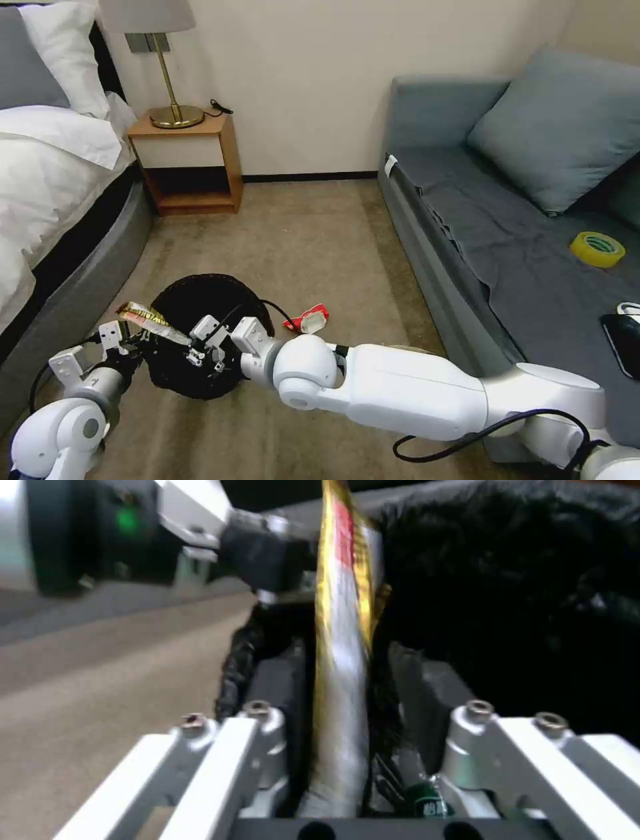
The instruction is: Pick up the trash bin, then pick up the garbage on the floor and place it into the trash bin.
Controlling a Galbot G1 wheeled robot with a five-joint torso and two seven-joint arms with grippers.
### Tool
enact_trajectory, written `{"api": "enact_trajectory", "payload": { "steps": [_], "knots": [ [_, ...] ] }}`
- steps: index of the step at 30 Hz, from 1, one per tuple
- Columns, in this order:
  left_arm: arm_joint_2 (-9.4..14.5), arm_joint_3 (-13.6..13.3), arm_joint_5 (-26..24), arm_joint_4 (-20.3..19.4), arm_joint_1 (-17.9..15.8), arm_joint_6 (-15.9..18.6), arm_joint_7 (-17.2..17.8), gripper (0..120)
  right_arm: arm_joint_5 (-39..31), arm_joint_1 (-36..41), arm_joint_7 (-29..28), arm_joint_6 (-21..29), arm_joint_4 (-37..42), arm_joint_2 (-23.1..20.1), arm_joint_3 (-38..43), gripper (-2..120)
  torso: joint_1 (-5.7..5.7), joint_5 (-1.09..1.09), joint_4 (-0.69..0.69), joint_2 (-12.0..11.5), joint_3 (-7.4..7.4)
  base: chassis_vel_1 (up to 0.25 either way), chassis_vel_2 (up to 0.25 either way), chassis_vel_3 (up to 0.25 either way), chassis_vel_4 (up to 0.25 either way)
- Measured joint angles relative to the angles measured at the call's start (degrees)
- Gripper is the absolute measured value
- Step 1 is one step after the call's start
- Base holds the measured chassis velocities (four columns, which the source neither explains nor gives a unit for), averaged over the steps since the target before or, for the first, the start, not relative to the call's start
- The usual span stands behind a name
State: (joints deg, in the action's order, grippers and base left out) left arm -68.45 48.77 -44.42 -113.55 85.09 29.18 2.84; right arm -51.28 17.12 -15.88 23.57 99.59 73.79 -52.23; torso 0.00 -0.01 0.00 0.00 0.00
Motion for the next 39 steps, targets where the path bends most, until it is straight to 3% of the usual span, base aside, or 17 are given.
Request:
{"api": "enact_trajectory", "payload": {
  "steps": [9, 13, 17, 26, 39],
  "knots": [
    [-1.9, 0.6, 1.3, 1.2, 0.0, -0.7, -0.4, 3, 1.4, -0.1, -0.1, -0.3, 1.0, -1.7, 3.2, 71, 0.0, 0.01, -0.01, 0.0, 0.0, 0.0, 0.0, 0.0, 0.0],
    [-3.4, 1.7, 2.2, 1.5, 0.3, -1.1, -0.8, 3, 2.8, -0.3, -0.3, -0.4, 2.4, -5.1, 8.2, 88, 0.0, 0.02, 0.0, 0.0, 0.0, 0.0, 0.0, 0.0, 0.0],
    [-4.4, 2.7, 2.9, 2.7, -0.1, -1.9, -1.0, 3, 3.2, -0.6, -0.6, -0.3, 1.7, -8.6, 12.3, 98, 0.0, 0.02, 0.0, 0.0, 0.0, 0.0, 0.0, 0.0, 0.0],
    [-4.8, 3.7, 4.2, 4.2, -0.5, -3.8, -2.1, 3, 7.1, 1.5, -0.7, 3.6, -5.0, -17.0, 14.8, 100, 0.0, 0.02, -0.01, 0.0, 0.0, 0.0, 0.0, 0.0, 0.0],
    [-5.1, 2.2, 5.8, 4.4, -2.9, -3.9, -2.6, 3, 16.2, 3.5, 4.9, 5.5, -23.1, -18.4, 11.0, 100, 0.0, 0.03, 0.01, 0.0, -0.01, 0.0, 0.0, 0.0, 0.0]
  ]
}}
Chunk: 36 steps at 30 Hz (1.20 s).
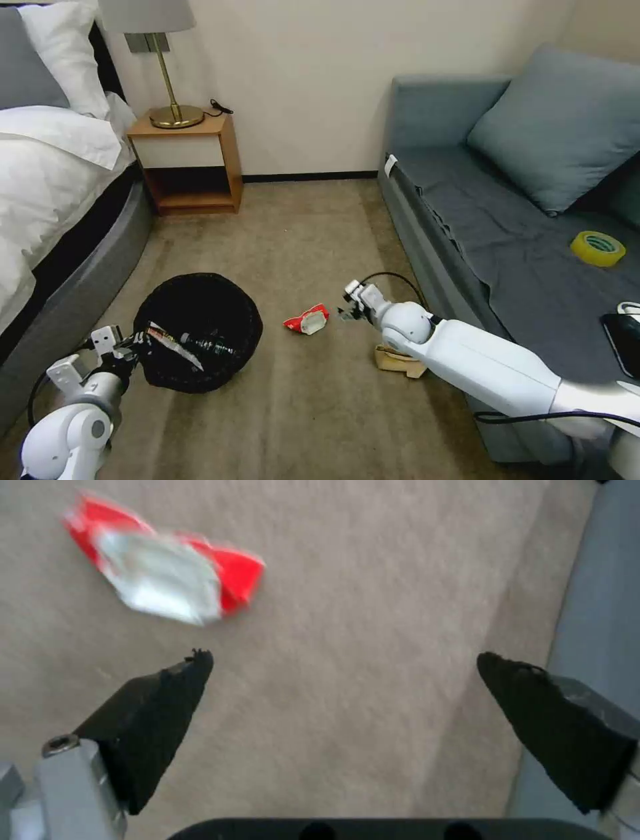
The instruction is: Pick up the trash bin, then pick up the garbage on the floor and place it into the trash bin.
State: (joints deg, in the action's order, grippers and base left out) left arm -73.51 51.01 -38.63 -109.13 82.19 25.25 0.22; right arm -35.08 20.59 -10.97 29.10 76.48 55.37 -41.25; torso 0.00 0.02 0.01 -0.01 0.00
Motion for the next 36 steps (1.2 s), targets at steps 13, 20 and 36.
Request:
{"api": "enact_trajectory", "payload": {
  "steps": [13, 20, 36],
  "knots": [
    [-0.4, 0.5, 1.0, 0.1, -0.2, 0.3, -0.2, 3, 9.9, -7.4, 29.7, 3.7, -12.0, -2.6, -4.4, 100, 0.0, -0.02, 0.0, 0.0, 0.0, 0.0, 0.0, 0.0, 0.0],
    [-0.9, 1.1, 1.2, 0.7, -0.4, 0.3, -0.3, 3, 13.0, -11.1, 43.1, 1.4, -18.7, -1.8, -10.3, 100, 0.0, -0.02, -0.01, 0.0, 0.0, 0.0, 0.0, 0.0, 0.0],
    [0.5, 1.9, 0.7, 2.7, 0.0, -1.1, -0.8, 3, 15.8, -9.0, 44.8, -2.6, -32.2, 5.9, -11.2, 100, 0.0, -0.03, 0.0, 0.0, 0.0, 0.0, 0.0, 0.0, 0.0]
  ]
}}
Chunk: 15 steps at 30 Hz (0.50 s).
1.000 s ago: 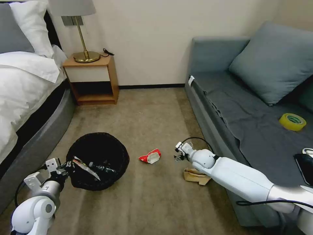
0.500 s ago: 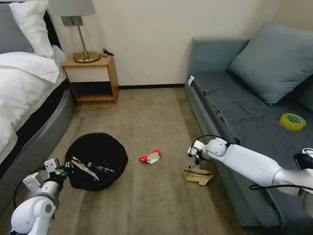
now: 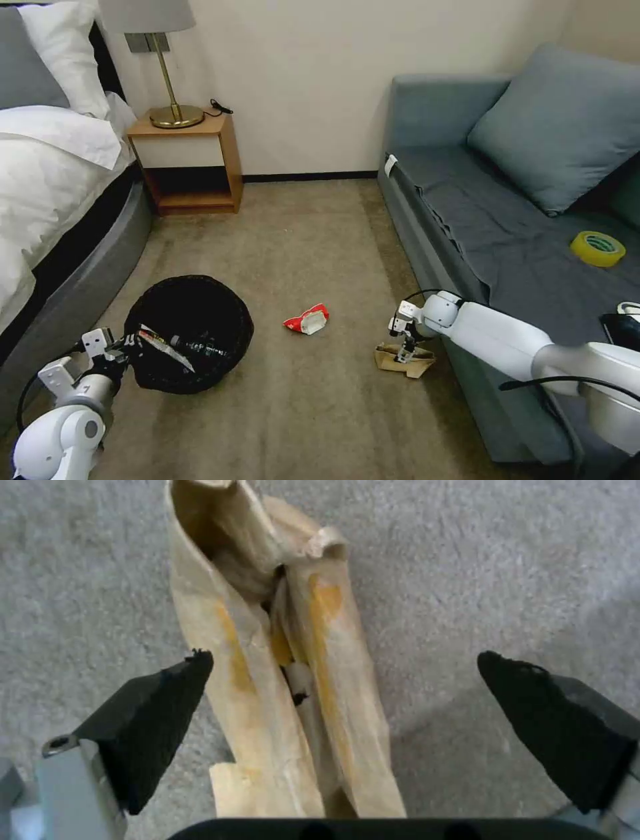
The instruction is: Pick up the trash bin, then pick up the garbage on the floor and place it into the trash bin.
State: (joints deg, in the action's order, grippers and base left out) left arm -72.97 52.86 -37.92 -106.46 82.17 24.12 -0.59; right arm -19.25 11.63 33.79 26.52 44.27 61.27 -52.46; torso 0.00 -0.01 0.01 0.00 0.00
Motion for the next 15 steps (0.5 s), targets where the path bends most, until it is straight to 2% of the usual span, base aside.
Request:
{"api": "enact_trajectory", "payload": {
  "steps": [10, 13, 15],
  "knots": [
    [0.6, 0.3, -0.4, 0.7, 0.2, -0.7, -0.2, 3, 3.2, 1.6, -1.1, -1.6, -4.1, 3.6, 0.5, 100, 0.0, 0.0, -0.01, 0.0, 0.0, 0.0, 0.0, 0.0, 0.0],
    [0.6, 0.5, -0.5, 0.6, 0.3, -0.7, -0.3, 3, 3.9, 1.9, -1.3, -1.9, -5.0, 4.5, 0.9, 95, 0.0, 0.0, -0.02, 0.0, 0.0, 0.0, 0.0, 0.0, 0.0],
    [0.6, 0.6, -0.5, 0.6, 0.5, -0.8, -0.3, 3, 4.2, 2.0, -1.5, -2.3, -5.7, 5.0, 1.1, 86, 0.0, 0.0, -0.01, 0.0, 0.0, 0.0, 0.0, 0.0, 0.0]
  ]
}}
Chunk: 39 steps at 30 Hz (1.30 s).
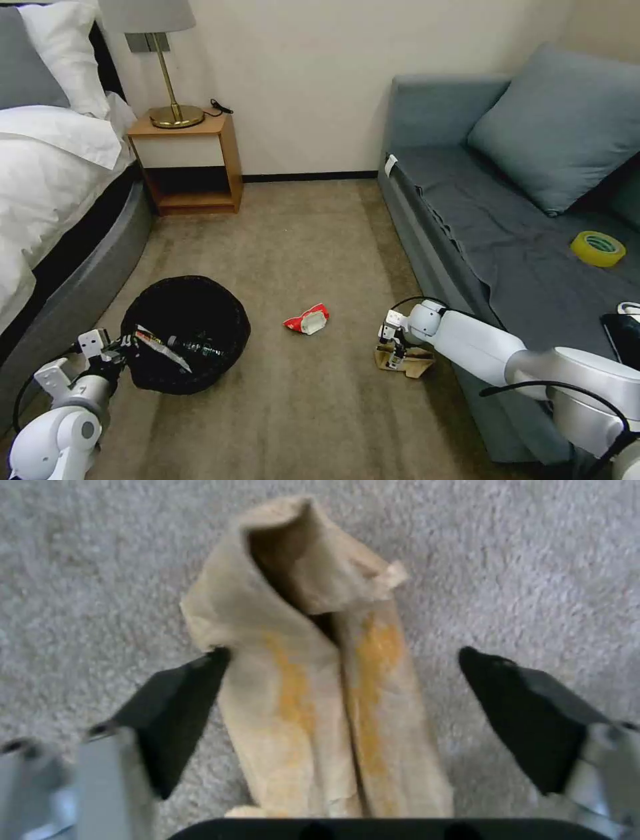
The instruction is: Pick up the trash bin, then pick up the garbage on the floor and place it into the trash bin.
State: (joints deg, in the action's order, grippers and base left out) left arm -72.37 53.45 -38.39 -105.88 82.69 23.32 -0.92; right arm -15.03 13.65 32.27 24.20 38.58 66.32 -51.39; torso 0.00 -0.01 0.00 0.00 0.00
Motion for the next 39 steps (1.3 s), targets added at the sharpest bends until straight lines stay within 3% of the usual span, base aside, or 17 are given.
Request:
{"api": "enact_trajectory", "payload": {
  "steps": [13, 17, 19, 24, 33, 39],
  "knots": [
    [0.0, 0.0, 0.1, -0.1, 0.4, -0.5, -0.2, 3, 0.0, 0.7, -0.7, 0.1, -0.6, 1.0, 0.5, 42, 0.0, 0.01, -0.01, 0.0, 0.0, 0.0, 0.0, 0.0, 0.0],
    [-0.1, 0.0, 0.2, -0.3, 0.3, -0.5, -0.2, 3, -0.9, 0.7, -2.0, 0.4, 0.9, -0.3, 0.6, 23, 0.0, 0.03, 0.01, 0.0, 0.0, 0.0, 0.0, 0.0, 0.0],
    [-0.1, -0.1, 0.3, -0.3, 0.3, -0.5, -0.2, 3, -1.0, 0.7, -2.1, 0.5, 1.2, -0.6, 0.6, 20, 0.0, 0.03, 0.0, 0.0, 0.0, 0.0, 0.0, 0.0, 0.0],
    [-0.4, -0.3, 0.5, -0.5, 0.0, -0.4, -0.2, 3, -2.6, 0.6, -3.3, 1.2, 3.5, -2.6, 1.2, 0, 0.0, 0.03, 0.0, 0.0, 0.0, 0.0, 0.0, 0.0, 0.0],
    [-0.6, -0.6, 0.8, -0.6, 0.0, -0.1, -0.2, 3, -7.0, 1.1, -7.3, 2.4, 9.8, -6.0, 5.2, 0, 0.0, 0.02, 0.0, 0.0, 0.0, 0.0, 0.0, 0.0, 0.0],
    [-0.7, -1.0, 0.8, -1.3, 0.4, 0.4, -0.2, 3, -12.3, 3.1, -12.4, 3.9, 20.5, -9.4, 12.5, 0, 0.0, 0.02, -0.01, 0.0, 0.0, 0.0, 0.0, 0.0, 0.0]
  ]
}}
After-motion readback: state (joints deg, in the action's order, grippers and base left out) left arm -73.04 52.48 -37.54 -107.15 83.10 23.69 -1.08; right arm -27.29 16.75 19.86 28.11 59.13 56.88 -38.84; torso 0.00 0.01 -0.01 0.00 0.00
